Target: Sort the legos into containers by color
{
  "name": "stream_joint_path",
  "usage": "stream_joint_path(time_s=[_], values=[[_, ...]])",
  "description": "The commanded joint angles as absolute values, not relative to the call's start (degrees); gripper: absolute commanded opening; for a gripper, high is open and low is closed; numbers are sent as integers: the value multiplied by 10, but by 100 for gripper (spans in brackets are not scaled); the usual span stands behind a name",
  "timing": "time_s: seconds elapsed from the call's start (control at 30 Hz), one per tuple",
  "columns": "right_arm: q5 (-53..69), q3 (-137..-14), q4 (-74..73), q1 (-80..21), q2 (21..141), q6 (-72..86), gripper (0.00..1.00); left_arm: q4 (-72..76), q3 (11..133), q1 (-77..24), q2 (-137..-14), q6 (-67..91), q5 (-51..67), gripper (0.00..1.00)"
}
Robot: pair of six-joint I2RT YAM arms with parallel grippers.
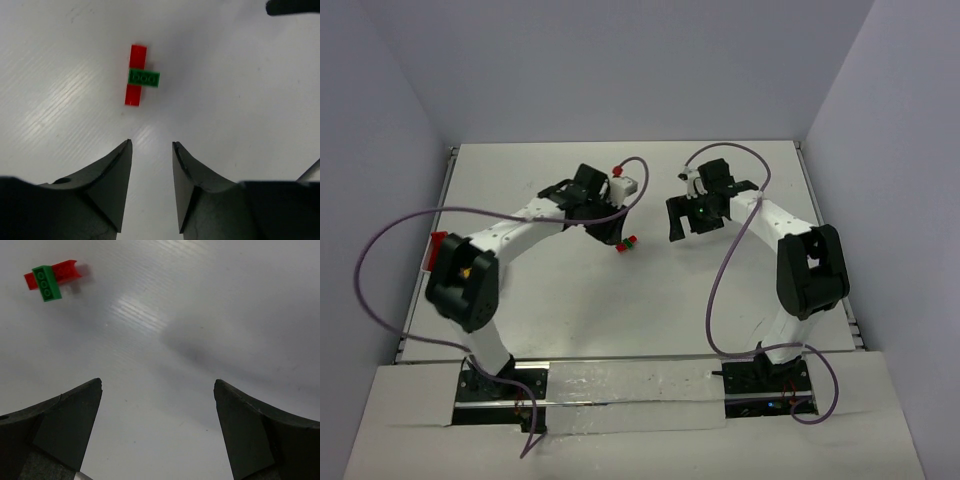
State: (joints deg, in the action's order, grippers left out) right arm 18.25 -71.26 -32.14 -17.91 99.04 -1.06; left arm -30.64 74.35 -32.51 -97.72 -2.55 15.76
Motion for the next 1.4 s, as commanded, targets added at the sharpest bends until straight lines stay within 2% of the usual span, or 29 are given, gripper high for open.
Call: stream_joint_path(time_s=[0.0, 0.1, 0.3, 0.37, 0.43, 0.6, 0.87, 1.37], values=[[191, -720, -323, -147, 986, -6, 100, -332, 881, -358, -1064, 119, 100, 41], [190, -717, -322, -134, 984, -6, 100, -322, 876, -372, -1074, 210, 22, 40], [197, -713, -318, -127, 987, -4, 100, -350, 891, -388, -1088, 294, -47, 40], [198, -711, -317, -126, 987, -4, 100, -359, 899, -394, -1097, 303, -64, 47], [198, -710, -315, -125, 986, -4, 100, -368, 907, -398, -1103, 312, -69, 63], [197, -705, -316, -124, 983, -5, 100, -377, 918, -410, -1123, 316, -88, 67], [198, -698, -314, -116, 977, -6, 100, -387, 940, -410, -1167, 317, -97, 62], [210, -689, -310, -111, 977, -8, 100, -393, 960, -410, -1203, 308, -103, 59]])
